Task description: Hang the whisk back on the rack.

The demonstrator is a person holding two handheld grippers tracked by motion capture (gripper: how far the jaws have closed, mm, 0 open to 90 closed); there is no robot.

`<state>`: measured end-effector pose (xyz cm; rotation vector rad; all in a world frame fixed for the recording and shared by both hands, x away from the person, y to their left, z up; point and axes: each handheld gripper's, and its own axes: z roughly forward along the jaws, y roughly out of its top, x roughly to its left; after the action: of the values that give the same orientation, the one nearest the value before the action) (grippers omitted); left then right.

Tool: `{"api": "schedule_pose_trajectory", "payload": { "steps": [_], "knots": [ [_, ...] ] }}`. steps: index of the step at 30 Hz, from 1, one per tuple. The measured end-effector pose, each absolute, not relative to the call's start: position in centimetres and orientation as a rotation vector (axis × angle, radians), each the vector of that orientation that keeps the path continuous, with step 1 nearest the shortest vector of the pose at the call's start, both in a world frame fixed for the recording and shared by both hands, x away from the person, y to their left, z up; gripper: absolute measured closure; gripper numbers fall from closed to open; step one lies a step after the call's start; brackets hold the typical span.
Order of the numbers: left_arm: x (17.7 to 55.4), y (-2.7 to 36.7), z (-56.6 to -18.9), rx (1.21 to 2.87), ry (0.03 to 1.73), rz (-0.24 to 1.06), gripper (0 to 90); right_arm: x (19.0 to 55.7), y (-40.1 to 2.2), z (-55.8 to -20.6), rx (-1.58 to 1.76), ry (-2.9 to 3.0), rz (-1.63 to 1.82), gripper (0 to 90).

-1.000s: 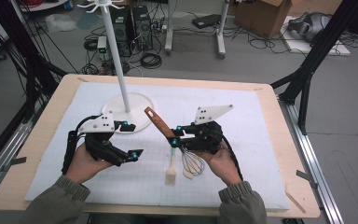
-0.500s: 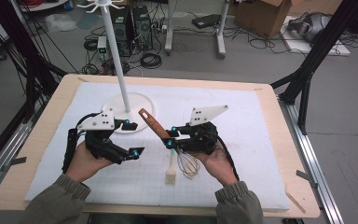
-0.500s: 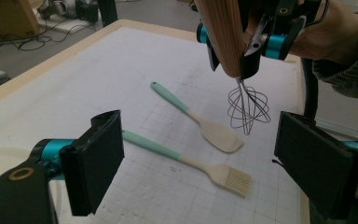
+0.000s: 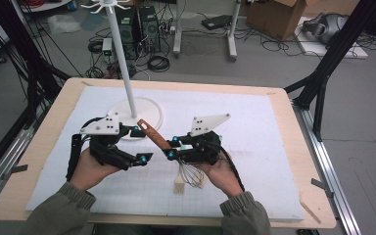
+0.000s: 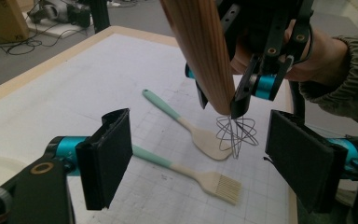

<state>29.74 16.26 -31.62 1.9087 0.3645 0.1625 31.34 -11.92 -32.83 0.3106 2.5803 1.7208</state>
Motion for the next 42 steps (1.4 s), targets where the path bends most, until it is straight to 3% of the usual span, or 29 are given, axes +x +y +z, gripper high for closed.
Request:
{"api": "schedule_pose_trajectory", "payload": {
  "steps": [14, 27, 42],
  "knots": [
    [29.8, 16.6, -31.4, 1.869, 0.365, 0.117, 35.4, 30.9, -10.7, -33.3, 0.262, 2.563, 1.706, 70.4],
    [30.0, 16.8, -31.3, 1.842, 0.367, 0.085, 53.4, 30.6, -9.9, -33.5, 0.227, 2.554, 1.659, 70.4],
    [30.1, 16.9, -31.2, 1.800, 0.369, 0.056, 67.7, 30.2, -9.5, -33.4, 0.193, 2.515, 1.627, 70.4]
  ]
}}
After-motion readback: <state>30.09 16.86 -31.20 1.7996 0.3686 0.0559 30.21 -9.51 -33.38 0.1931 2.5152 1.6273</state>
